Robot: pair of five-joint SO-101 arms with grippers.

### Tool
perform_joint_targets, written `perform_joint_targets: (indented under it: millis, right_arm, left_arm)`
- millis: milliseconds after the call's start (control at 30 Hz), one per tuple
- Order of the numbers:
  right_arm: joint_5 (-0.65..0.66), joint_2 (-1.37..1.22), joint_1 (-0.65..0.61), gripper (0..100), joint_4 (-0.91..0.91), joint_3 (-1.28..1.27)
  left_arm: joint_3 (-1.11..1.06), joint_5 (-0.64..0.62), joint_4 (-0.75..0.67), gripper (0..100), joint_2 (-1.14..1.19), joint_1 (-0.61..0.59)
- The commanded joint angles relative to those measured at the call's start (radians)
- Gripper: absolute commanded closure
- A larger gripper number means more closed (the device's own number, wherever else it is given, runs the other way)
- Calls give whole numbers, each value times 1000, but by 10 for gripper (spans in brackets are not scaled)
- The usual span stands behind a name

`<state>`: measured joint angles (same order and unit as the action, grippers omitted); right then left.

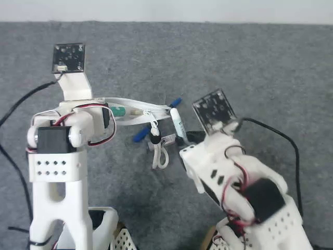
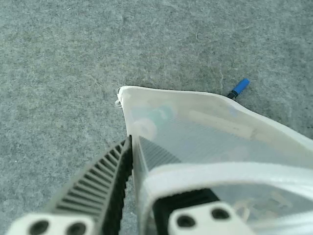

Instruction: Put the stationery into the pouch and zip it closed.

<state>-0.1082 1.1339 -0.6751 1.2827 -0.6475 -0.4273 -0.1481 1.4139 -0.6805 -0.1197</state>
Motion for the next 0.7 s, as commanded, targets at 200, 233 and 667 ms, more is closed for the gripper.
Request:
perform_joint_targets:
  millis: [200, 233, 667]
  right_arm:
    - [-86, 171, -119, 991, -110, 8]
    - [-84, 180, -128, 991, -131, 8]
    - [-80, 196, -159, 991, -472, -135]
  left_arm:
    - [10, -11, -31, 988, -3, -40]
    - [10, -11, -31, 988, -3, -40]
    - [8, -12, -29, 988, -8, -38]
